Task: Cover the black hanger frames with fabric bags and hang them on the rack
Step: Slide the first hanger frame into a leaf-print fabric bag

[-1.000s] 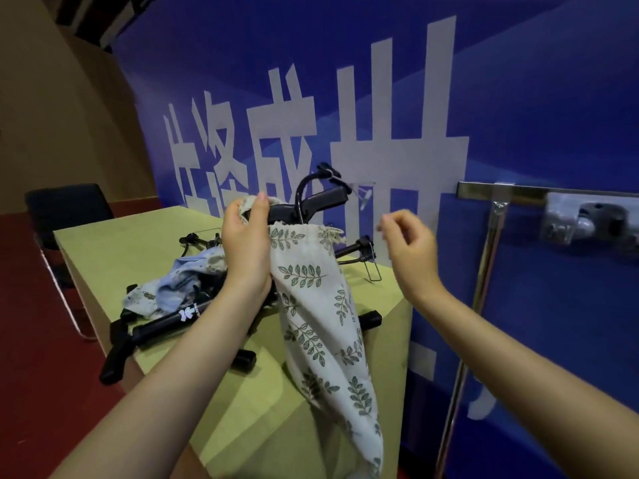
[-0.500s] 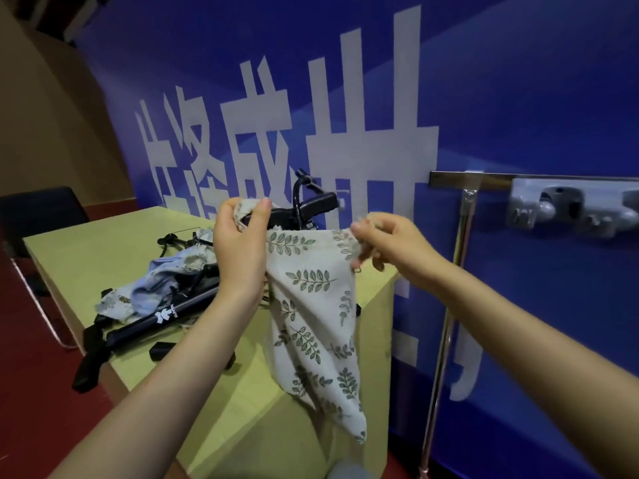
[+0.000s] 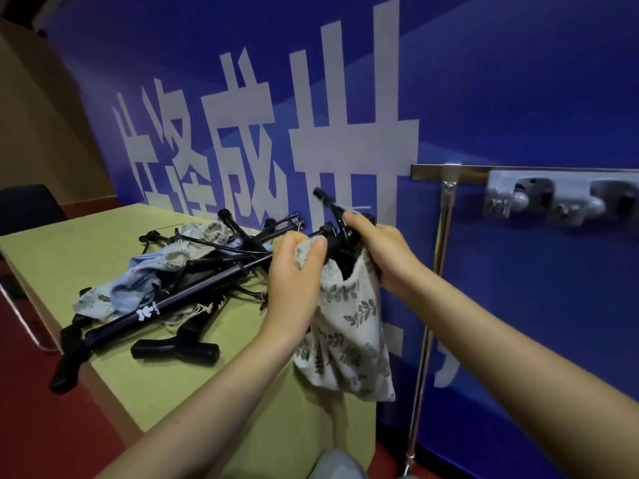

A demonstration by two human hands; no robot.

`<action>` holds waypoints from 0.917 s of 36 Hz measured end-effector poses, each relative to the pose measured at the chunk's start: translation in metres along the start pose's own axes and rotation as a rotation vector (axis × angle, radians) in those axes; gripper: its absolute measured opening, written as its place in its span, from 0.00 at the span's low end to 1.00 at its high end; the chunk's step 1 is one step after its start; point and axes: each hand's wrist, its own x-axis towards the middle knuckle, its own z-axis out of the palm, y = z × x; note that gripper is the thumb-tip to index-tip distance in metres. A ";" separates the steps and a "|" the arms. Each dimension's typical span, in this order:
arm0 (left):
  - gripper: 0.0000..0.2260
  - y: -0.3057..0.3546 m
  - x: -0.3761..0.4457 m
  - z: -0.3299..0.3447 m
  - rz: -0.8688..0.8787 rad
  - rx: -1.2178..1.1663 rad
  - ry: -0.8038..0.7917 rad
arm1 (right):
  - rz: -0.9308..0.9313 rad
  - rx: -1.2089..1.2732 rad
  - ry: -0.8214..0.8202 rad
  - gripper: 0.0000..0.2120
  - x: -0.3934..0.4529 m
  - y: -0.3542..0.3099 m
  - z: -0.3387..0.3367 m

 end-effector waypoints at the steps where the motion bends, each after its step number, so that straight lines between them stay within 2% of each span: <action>1: 0.10 -0.003 -0.003 0.001 -0.020 -0.014 -0.011 | 0.012 0.009 0.008 0.13 -0.001 0.003 0.000; 5: 0.16 -0.010 -0.014 0.005 -0.213 -0.186 -0.082 | 0.031 0.056 0.056 0.12 -0.004 0.016 -0.004; 8: 0.12 -0.018 -0.017 0.004 -0.491 -0.399 -0.073 | 0.033 0.053 0.022 0.12 -0.009 0.024 -0.012; 11: 0.22 -0.033 -0.023 -0.001 -0.795 -0.523 -0.170 | 0.027 0.009 -0.005 0.13 -0.017 0.037 -0.020; 14: 0.26 -0.051 -0.034 -0.002 -0.986 -0.579 -0.247 | 0.032 -0.033 -0.033 0.10 -0.025 0.052 -0.026; 18: 0.20 -0.064 -0.050 0.004 -1.084 -0.649 -0.371 | 0.048 -0.001 -0.021 0.10 -0.033 0.063 -0.032; 21: 0.16 -0.071 -0.051 0.009 -1.122 -0.632 -0.406 | 0.051 -0.021 -0.009 0.10 -0.036 0.068 -0.036; 27: 0.15 -0.094 -0.050 0.019 -1.206 -0.470 -0.429 | 0.073 -0.011 0.051 0.09 -0.037 0.071 -0.046; 31: 0.10 -0.095 -0.049 0.019 -1.233 -0.492 -0.487 | 0.071 0.002 0.085 0.08 -0.038 0.073 -0.055; 33: 0.12 -0.093 -0.049 0.018 -1.243 -0.535 -0.520 | 0.064 -0.009 0.103 0.08 -0.039 0.075 -0.059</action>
